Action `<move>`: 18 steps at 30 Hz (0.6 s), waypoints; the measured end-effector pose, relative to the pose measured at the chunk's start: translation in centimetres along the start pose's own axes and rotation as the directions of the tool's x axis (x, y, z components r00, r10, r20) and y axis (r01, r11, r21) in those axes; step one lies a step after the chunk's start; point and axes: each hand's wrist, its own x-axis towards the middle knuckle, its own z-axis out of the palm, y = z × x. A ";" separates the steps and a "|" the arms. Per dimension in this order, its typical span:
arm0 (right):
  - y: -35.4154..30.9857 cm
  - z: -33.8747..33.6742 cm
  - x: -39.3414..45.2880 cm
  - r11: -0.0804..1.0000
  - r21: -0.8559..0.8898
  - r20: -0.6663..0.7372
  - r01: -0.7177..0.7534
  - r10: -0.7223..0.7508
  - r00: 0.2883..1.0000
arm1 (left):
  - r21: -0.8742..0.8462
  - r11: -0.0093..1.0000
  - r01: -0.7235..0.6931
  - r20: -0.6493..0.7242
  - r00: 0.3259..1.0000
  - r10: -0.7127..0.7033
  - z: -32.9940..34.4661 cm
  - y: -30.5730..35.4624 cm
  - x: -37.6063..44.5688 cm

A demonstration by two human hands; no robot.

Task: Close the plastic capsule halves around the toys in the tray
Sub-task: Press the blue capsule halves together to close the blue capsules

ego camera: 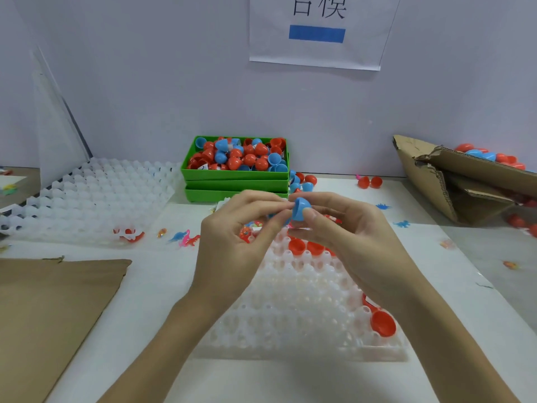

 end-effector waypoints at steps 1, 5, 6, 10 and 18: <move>0.1 0.1 -0.1 0.999 -0.032 0.003 0.003 -0.003 1.000 | 0.016 1.000 0.005 -0.011 1.000 -0.005 0.2 0.0 -0.2; 0.2 0.6 -0.3 0.995 -0.092 -0.035 0.027 -0.030 0.999 | -0.138 0.979 0.147 -0.068 0.985 -0.157 0.1 0.5 -0.2; 0.2 0.8 -0.3 0.994 -0.104 -0.054 0.041 -0.046 0.997 | -0.138 0.981 0.137 -0.054 0.988 -0.145 -0.1 0.5 0.0; 0.2 1.4 -0.4 0.995 -0.067 -0.077 0.080 -0.085 0.993 | -0.067 0.998 -0.008 -0.035 0.999 0.006 -0.7 0.0 0.2; 0.4 1.8 -0.5 0.995 0.028 -0.194 0.093 -0.085 0.977 | 0.242 0.911 -0.333 -0.005 0.939 0.344 -0.3 -0.8 -0.4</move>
